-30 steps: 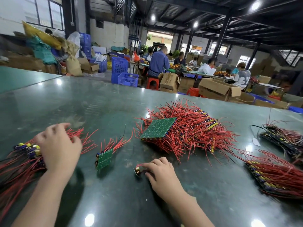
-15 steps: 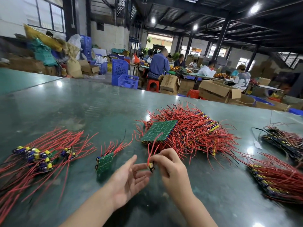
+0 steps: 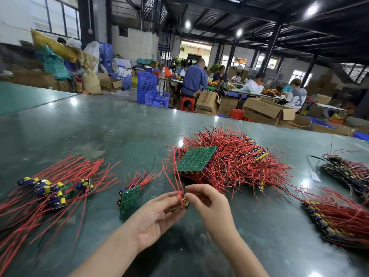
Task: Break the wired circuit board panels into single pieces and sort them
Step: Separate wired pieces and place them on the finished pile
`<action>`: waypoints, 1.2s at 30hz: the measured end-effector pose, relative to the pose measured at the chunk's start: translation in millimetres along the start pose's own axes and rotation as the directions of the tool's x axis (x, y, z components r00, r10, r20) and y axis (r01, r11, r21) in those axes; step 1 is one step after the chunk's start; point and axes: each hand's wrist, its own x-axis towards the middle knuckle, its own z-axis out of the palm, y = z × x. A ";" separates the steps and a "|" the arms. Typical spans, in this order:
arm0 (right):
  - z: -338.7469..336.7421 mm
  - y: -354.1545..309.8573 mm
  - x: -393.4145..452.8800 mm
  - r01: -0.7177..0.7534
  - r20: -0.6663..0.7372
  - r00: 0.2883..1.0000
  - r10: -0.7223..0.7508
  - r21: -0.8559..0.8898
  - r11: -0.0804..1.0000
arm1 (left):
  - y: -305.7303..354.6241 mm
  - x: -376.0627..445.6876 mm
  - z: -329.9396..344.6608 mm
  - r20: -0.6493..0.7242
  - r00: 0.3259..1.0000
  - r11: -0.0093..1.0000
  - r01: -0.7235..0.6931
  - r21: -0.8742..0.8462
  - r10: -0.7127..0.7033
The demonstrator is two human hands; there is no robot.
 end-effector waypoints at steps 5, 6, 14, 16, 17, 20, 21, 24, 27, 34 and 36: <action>-0.7 -2.5 -0.5 -0.010 0.076 0.997 0.013 -0.052 0.999 | -3.3 4.3 -5.3 0.017 1.000 0.999 -0.019 0.027 0.019; -1.3 -2.5 0.0 -0.005 0.082 0.997 0.010 -0.059 0.998 | -3.6 5.2 -6.0 0.019 1.000 1.000 -0.015 0.019 0.015; -2.4 -4.0 -1.8 0.052 0.071 0.996 -0.045 -0.112 0.992 | -3.2 2.2 -5.3 0.051 0.999 0.996 0.011 0.093 -0.016; -1.0 -3.0 -2.2 0.042 0.058 0.998 -0.035 -0.115 0.992 | -3.8 2.5 -6.5 0.033 0.999 0.995 -0.002 0.102 -0.002; -0.1 -2.6 -1.9 0.025 0.043 0.999 -0.020 -0.116 0.993 | -3.9 2.2 -6.2 0.029 1.000 0.994 -0.007 0.105 0.004; 0.2 -3.4 0.6 -0.130 0.026 0.991 0.130 0.029 0.991 | -4.1 1.0 -3.6 0.039 0.999 0.990 -0.041 0.132 0.037; 0.2 -3.9 1.2 -0.202 0.050 0.979 0.197 0.144 0.969 | -3.2 -0.1 -2.4 0.053 0.997 0.987 -0.061 0.152 0.054; 1.2 -3.2 2.4 -0.339 0.140 0.941 0.309 0.427 0.838 | -0.5 -1.8 -0.2 0.103 0.991 0.976 -0.104 0.190 0.086; 5.7 -3.7 2.1 -0.374 0.189 0.927 0.325 0.552 0.746 | -0.4 -2.4 0.3 0.127 0.990 0.984 -0.083 0.160 0.063; 9.1 -5.7 -0.1 -0.411 0.242 0.911 0.334 0.587 0.697 | 0.8 -2.3 1.5 0.140 0.989 0.965 -0.076 0.251 0.041; 9.8 -6.8 -0.6 -0.412 0.258 0.911 0.323 0.638 0.651 | 2.0 -3.9 1.6 0.154 0.987 0.971 -0.085 0.225 0.051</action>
